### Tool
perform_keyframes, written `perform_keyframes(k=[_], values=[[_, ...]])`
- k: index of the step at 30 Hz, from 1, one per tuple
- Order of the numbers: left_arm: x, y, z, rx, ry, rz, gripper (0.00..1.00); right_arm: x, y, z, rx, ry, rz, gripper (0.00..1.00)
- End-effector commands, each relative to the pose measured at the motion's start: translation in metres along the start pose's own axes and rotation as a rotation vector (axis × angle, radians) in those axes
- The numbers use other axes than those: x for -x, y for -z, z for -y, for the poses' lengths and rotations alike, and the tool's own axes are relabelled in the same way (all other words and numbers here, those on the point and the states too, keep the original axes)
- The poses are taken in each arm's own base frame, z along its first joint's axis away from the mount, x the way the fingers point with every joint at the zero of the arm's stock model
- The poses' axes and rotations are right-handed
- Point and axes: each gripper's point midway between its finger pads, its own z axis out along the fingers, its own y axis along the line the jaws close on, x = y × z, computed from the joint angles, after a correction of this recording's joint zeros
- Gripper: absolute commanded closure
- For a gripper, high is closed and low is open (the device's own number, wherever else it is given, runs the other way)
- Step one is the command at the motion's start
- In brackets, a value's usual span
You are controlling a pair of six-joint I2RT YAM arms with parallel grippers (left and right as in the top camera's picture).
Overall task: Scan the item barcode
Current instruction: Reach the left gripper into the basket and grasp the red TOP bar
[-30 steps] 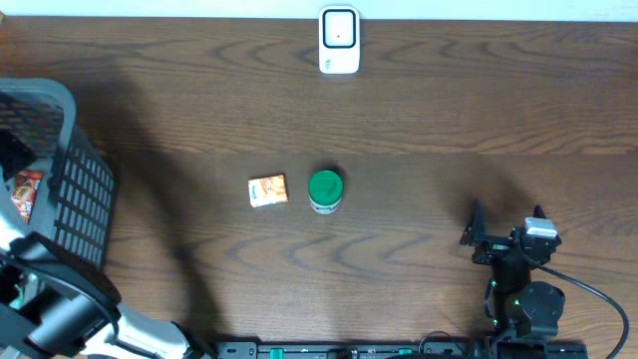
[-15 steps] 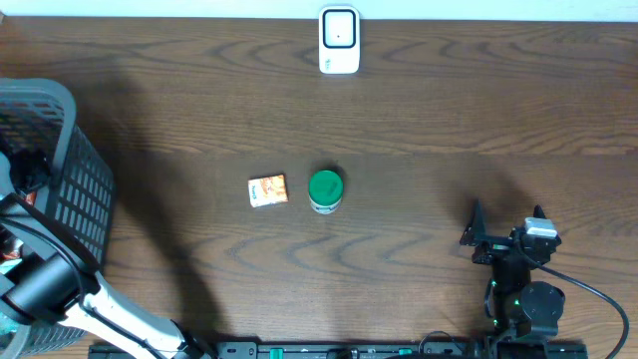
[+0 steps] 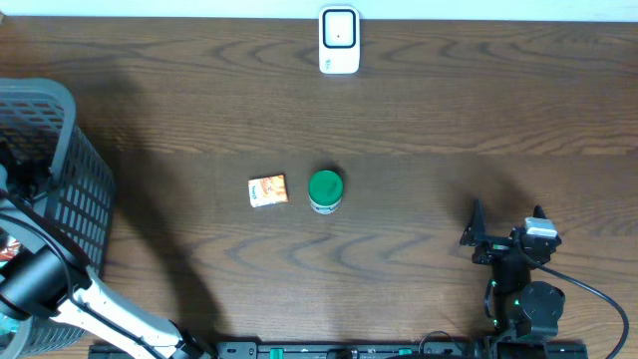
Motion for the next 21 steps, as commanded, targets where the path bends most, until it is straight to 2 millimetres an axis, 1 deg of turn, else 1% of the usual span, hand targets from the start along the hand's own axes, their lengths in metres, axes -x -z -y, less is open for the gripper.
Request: perform_keyframes(k=[1, 3, 4, 5, 6, 8, 10, 12, 13, 16, 18, 21], values=[[-0.023, -0.031, 0.008, -0.031, -0.017, -0.092, 0.04, -0.001, 0.000, 0.000, -0.001, 0.012, -0.001, 0.01], [-0.026, -0.036, 0.009, -0.033, -0.019, -0.105, 0.17, -0.001, 0.000, 0.000, -0.001, 0.012, -0.001, 0.01], [-0.028, -0.039, 0.010, -0.035, -0.019, -0.113, 0.25, -0.001, 0.000, 0.000, -0.001, 0.012, -0.001, 0.01], [-0.029, -0.041, 0.010, -0.035, -0.020, -0.117, 0.36, -0.001, 0.000, 0.000, -0.001, 0.012, -0.001, 0.01], [-0.030, -0.042, 0.011, -0.036, -0.020, -0.122, 0.43, -0.001, 0.000, 0.000, -0.001, 0.012, -0.001, 0.01], [-0.031, -0.042, 0.011, -0.036, -0.016, -0.125, 0.60, -0.001, 0.000, 0.000, -0.001, 0.012, -0.001, 0.01], [-0.030, -0.039, 0.010, -0.033, 0.006, -0.119, 0.73, -0.001, 0.000, 0.000, -0.001, 0.012, -0.001, 0.01], [-0.027, -0.034, 0.009, -0.027, 0.043, -0.109, 0.89, -0.001, 0.000, 0.000, -0.001, 0.012, -0.001, 0.01], [-0.023, -0.029, 0.008, -0.024, 0.072, -0.098, 0.92, -0.001, 0.000, 0.000, -0.001, 0.012, -0.001, 0.01], [-0.011, -0.007, 0.003, -0.018, 0.152, -0.057, 0.93, -0.001, 0.000, 0.000, -0.001, 0.012, -0.001, 0.01], [0.000, 0.019, -0.001, -0.015, 0.197, -0.010, 0.93, -0.001, 0.000, 0.000, -0.001, 0.012, -0.001, 0.01], [0.014, 0.073, -0.009, -0.009, 0.226, 0.095, 0.93, -0.001, 0.000, 0.000, -0.001, 0.012, -0.001, 0.01]])
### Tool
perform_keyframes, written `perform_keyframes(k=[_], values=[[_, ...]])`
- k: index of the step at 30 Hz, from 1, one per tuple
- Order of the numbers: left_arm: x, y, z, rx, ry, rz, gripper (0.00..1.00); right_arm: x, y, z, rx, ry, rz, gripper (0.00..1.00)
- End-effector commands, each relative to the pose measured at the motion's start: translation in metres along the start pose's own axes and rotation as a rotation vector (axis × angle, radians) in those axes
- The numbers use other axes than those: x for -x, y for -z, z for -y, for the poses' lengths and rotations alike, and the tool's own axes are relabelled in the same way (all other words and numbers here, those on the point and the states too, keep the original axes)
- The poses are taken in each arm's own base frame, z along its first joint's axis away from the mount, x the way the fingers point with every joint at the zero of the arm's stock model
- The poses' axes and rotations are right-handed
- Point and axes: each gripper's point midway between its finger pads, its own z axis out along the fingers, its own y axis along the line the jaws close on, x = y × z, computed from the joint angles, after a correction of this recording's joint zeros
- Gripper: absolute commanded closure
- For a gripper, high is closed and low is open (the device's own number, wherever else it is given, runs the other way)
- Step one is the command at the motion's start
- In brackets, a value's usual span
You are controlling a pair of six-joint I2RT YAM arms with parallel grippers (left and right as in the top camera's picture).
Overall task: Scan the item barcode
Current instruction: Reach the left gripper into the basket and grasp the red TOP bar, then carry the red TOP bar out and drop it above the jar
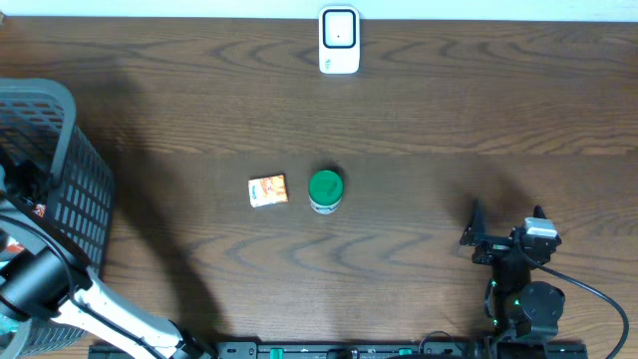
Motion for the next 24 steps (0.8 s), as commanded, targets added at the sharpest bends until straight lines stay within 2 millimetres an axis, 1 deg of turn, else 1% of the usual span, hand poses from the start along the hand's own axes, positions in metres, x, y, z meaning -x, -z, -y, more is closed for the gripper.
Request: perform_keyframes(k=[1, 2, 3, 5, 6, 7, 9, 10, 11, 12, 13, 15, 17, 19, 20, 22, 24], values=[[0.025, 0.081, -0.008, -0.016, 0.091, 0.184, 0.93, -0.001, 0.000, 0.000, -0.001, 0.013, -0.001, 0.01], [0.028, 0.103, -0.010, -0.018, 0.108, 0.232, 0.92, -0.001, 0.000, 0.000, -0.001, 0.013, -0.001, 0.01], [0.031, 0.143, -0.015, -0.029, 0.162, 0.321, 0.93, -0.001, 0.000, 0.000, -0.001, 0.013, -0.001, 0.01], [0.030, 0.197, -0.020, -0.056, 0.257, 0.444, 0.93, -0.001, 0.000, 0.000, -0.001, 0.013, -0.001, 0.01], [0.028, 0.219, -0.021, -0.073, 0.300, 0.494, 0.93, -0.001, 0.000, 0.000, -0.001, 0.013, -0.001, 0.01], [0.021, 0.254, -0.024, -0.109, 0.374, 0.571, 0.92, -0.001, 0.000, 0.000, -0.001, 0.013, -0.001, 0.01], [0.008, 0.304, -0.020, -0.206, 0.453, 0.675, 0.93, -0.001, 0.000, 0.000, -0.001, 0.013, -0.001, 0.01], [0.001, 0.324, -0.016, -0.262, 0.471, 0.715, 0.93, -0.001, 0.000, 0.000, -0.001, 0.013, -0.001, 0.01], [-0.017, 0.367, -0.001, -0.406, 0.466, 0.788, 0.93, -0.001, 0.000, 0.000, -0.001, 0.013, -0.001, 0.01], [-0.029, 0.389, 0.010, -0.493, 0.436, 0.817, 0.93, -0.001, 0.000, 0.000, -0.001, 0.013, -0.001, 0.01], [-0.040, 0.406, 0.021, -0.575, 0.401, 0.832, 0.93, -0.001, 0.000, 0.000, -0.001, 0.013, -0.001, 0.01], [-0.069, 0.443, 0.053, -0.760, 0.279, 0.850, 0.93, -0.001, 0.000, 0.000, -0.001, 0.013, -0.001, 0.01], [-0.098, 0.468, 0.082, -0.905, 0.152, 0.839, 0.93, -0.001, 0.000, 0.000, -0.001, 0.013, -0.001, 0.01], [-0.125, 0.482, 0.108, -1.027, 0.034, 0.797, 0.92, -0.001, 0.000, 0.000, -0.001, 0.013, -0.001, 0.01], [-0.139, 0.486, 0.123, -1.090, -0.029, 0.758, 0.93, -0.001, 0.000, 0.000, -0.001, 0.013, -0.001, 0.01], [-0.163, 0.487, 0.150, -1.186, -0.150, 0.673, 0.93, -0.001, 0.000, 0.000, -0.001, 0.013, -0.001, 0.01], [-0.181, 0.476, 0.175, -1.224, -0.282, 0.602, 0.92, -0.001, 0.000, 0.000, -0.001, 0.013, -0.001, 0.01]])
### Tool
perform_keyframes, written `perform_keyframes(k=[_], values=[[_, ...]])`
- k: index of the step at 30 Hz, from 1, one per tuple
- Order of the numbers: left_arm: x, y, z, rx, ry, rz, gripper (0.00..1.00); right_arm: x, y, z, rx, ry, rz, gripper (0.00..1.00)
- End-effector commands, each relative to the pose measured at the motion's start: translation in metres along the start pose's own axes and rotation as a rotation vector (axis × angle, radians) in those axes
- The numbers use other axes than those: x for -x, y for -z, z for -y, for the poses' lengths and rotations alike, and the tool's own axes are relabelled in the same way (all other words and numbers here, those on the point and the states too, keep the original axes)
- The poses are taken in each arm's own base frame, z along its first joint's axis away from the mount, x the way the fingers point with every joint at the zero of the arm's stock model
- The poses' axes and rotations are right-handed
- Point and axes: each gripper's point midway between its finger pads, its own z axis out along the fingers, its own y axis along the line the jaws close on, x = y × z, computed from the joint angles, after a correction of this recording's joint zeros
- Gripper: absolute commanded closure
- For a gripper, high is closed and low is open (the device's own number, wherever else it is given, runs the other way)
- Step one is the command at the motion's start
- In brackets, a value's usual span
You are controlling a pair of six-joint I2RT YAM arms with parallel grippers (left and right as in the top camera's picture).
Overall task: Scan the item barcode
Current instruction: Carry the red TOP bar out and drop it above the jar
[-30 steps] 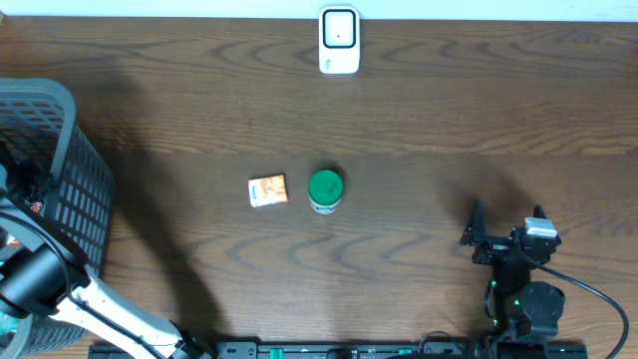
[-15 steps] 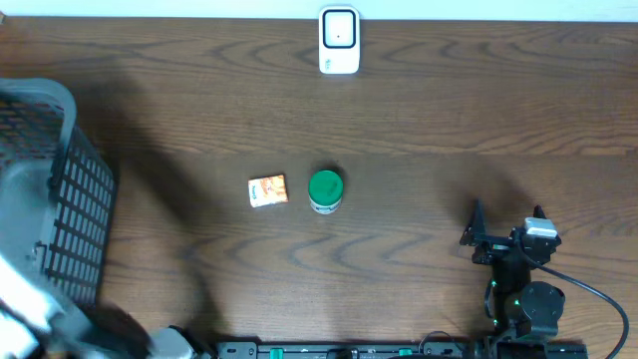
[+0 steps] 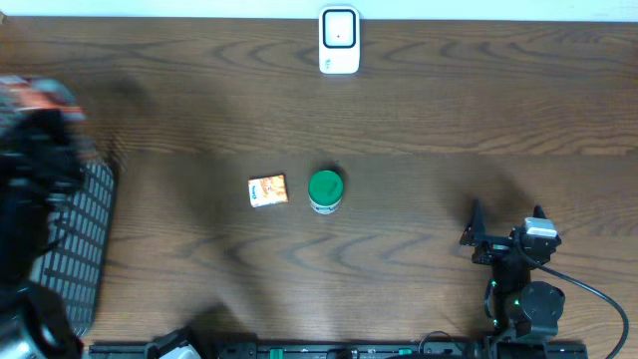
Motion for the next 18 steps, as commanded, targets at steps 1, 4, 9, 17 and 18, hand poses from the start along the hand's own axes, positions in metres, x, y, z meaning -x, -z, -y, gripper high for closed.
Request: perform_keyframes(k=[1, 4, 9, 17, 18], values=[[-0.065, -0.031, 0.031, -0.249, -0.037, -0.284, 0.92, -0.001, 0.000, 0.000, -0.001, 0.012, -0.001, 0.01], [-0.123, -0.057, 0.038, -0.343, -0.099, -0.475, 0.93, -0.001, 0.000, 0.000, -0.001, 0.012, -0.001, 0.01], [-0.213, -0.107, 0.038, -0.436, -0.133, -0.716, 0.93, -0.001, 0.000, 0.000, -0.001, 0.012, -0.001, 0.01], [-0.299, -0.173, 0.038, -0.606, -0.136, -0.896, 0.92, -0.001, 0.000, 0.000, -0.001, 0.012, -0.001, 0.01], [-0.305, -0.178, 0.043, -0.671, -0.122, -0.906, 0.92, -0.001, 0.000, 0.000, -0.001, 0.012, -0.001, 0.01]])
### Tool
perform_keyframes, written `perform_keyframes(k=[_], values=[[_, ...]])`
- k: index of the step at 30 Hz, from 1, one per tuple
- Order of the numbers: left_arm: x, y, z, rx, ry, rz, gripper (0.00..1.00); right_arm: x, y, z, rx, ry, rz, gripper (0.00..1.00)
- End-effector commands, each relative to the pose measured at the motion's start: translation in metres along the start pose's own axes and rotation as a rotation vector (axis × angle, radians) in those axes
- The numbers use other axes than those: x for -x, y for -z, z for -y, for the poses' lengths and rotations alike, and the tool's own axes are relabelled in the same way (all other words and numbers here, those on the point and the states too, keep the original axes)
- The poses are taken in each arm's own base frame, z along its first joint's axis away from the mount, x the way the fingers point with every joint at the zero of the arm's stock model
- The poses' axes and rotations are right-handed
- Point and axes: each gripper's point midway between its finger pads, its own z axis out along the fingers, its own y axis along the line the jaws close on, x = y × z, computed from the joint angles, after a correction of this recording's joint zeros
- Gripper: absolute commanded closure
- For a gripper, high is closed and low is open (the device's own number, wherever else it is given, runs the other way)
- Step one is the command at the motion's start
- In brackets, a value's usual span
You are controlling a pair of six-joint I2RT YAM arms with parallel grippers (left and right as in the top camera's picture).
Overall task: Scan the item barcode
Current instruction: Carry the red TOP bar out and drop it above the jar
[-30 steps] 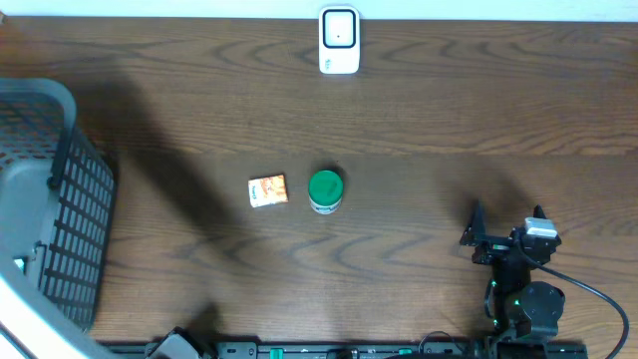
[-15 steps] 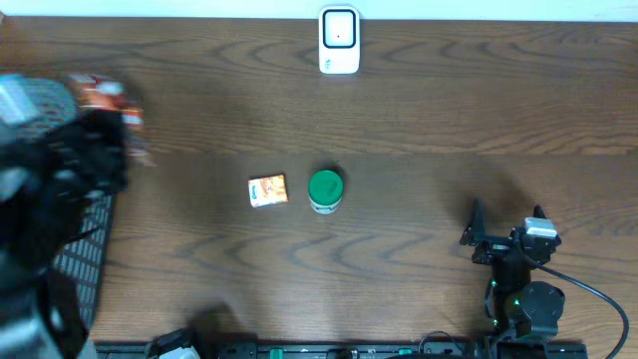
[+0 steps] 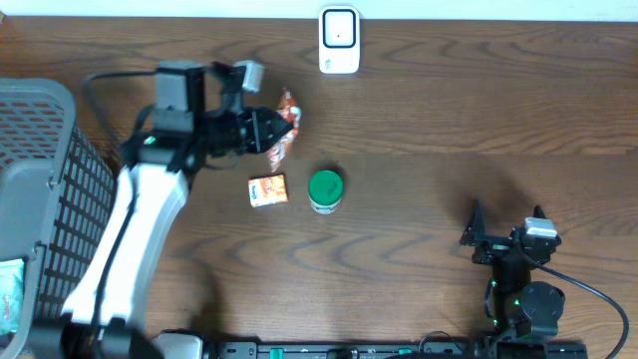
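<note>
My left gripper [image 3: 275, 130] is shut on an orange and white snack packet [image 3: 285, 124], held above the table left of centre. The white barcode scanner [image 3: 339, 40] stands at the far edge, up and to the right of the packet. A small orange box [image 3: 268, 189] and a green-lidded jar [image 3: 325, 189] rest on the table just below the held packet. My right gripper [image 3: 477, 231] sits at the near right edge; its fingers are too small to read.
A grey slatted basket [image 3: 45, 199] fills the left side, with another packet [image 3: 10, 299] visible inside at its bottom. The left arm's white forearm [image 3: 130, 249] stretches from the near left edge across the basket's side.
The left arm has come out from over the basket and now reaches toward table centre, holding the packet above the orange box. The right arm has not moved.
The left arm was down inside the basket at the first two moments. Then it was raised over the basket's far end with something orange at its tip. Now it holds the packet over the table, short of the scanner. The box, jar and right arm kept their places.
</note>
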Motion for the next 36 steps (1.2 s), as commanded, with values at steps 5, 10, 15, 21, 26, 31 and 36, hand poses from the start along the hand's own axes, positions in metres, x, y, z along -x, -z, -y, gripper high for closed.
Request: perform_keyframes(k=[5, 10, 15, 21, 26, 31, 36], values=[[-0.006, -0.049, 0.012, -0.366, -0.120, -0.073, 0.92, -0.001, 0.000, 0.000, -0.001, 0.012, -0.001, 0.01], [-0.028, -0.077, -0.018, -0.409, -0.090, -0.136, 0.93, -0.001, 0.000, 0.000, -0.001, 0.012, -0.001, 0.01], [-0.050, -0.100, -0.049, -0.399, -0.028, -0.187, 0.93, -0.001, 0.000, 0.000, -0.001, 0.012, -0.001, 0.01], [-0.063, -0.111, -0.065, -0.391, 0.008, -0.213, 0.93, -0.001, 0.000, 0.000, -0.001, 0.012, -0.001, 0.01], [-0.057, -0.105, -0.074, -0.378, 0.017, -0.191, 0.93, -0.001, 0.000, 0.000, -0.001, 0.012, -0.001, 0.01], [-0.046, -0.091, -0.094, -0.345, 0.045, -0.149, 0.92, -0.001, 0.000, 0.000, -0.001, 0.012, -0.001, 0.01], [-0.038, -0.071, -0.120, -0.301, 0.101, -0.102, 0.87, -0.001, 0.000, 0.000, -0.001, 0.012, -0.001, 0.01]])
